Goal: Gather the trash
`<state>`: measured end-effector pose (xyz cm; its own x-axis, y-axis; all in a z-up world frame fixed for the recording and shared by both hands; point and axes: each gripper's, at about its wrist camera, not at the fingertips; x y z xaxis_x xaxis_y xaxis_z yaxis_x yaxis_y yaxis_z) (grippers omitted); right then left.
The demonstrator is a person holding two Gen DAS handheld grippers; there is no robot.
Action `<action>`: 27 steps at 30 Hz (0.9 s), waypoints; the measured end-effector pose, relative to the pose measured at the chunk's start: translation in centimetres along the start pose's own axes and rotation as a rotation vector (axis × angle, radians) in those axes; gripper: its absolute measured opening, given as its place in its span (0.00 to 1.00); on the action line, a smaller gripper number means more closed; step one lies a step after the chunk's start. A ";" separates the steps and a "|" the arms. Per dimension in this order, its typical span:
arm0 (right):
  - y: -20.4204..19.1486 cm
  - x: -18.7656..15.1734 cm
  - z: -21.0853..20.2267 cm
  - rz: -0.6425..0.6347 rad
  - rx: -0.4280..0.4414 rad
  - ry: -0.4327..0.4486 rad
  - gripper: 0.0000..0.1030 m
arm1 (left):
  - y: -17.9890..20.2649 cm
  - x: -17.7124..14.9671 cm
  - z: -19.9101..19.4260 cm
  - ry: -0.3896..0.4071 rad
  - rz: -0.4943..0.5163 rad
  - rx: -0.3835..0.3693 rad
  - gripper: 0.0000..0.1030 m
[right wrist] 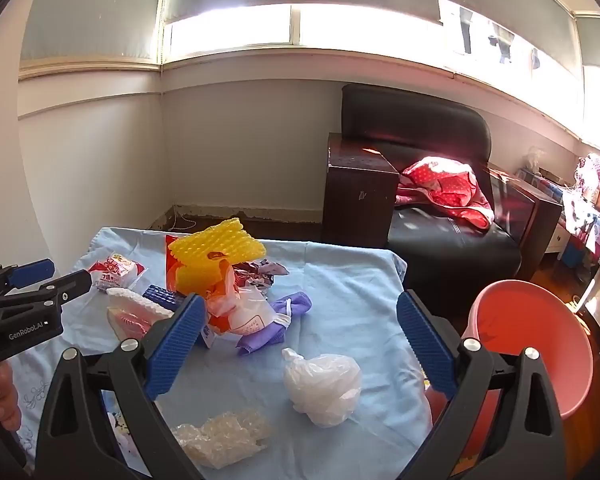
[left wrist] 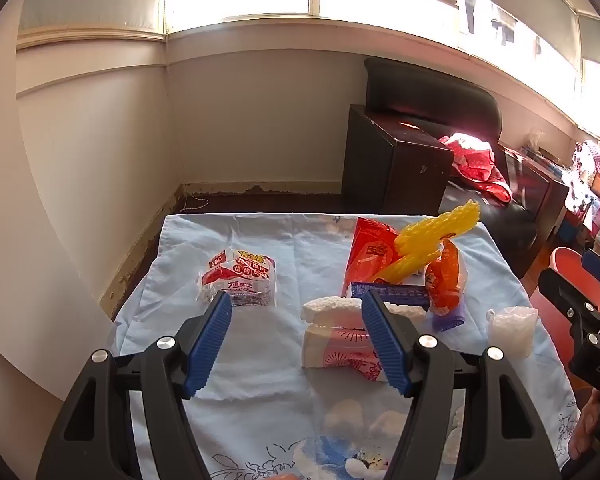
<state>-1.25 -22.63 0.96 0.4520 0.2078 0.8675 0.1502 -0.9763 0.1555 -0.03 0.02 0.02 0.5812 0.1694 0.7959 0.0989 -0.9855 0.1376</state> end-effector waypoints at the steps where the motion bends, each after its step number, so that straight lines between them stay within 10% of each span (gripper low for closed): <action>1: 0.0 0.0 0.0 0.001 0.001 -0.002 0.94 | 0.0 0.0 0.0 -0.002 0.002 0.000 0.65; 27: 0.7 0.1 -1.3 0.038 -0.012 0.080 0.94 | 0.7 0.3 -1.4 0.050 0.020 -0.011 0.65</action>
<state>-2.21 -23.33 1.76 0.3851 0.1654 0.9080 0.1238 -0.9842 0.1268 -0.97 -0.65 1.17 0.5417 0.1494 0.8272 0.0781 -0.9888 0.1275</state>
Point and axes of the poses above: each gripper's, at about its wrist camera, not at the fingertips, and z roughly the way its jaws point, y to its right, x to its top, and after that the axes turned 9 degrees about -z, right-handed
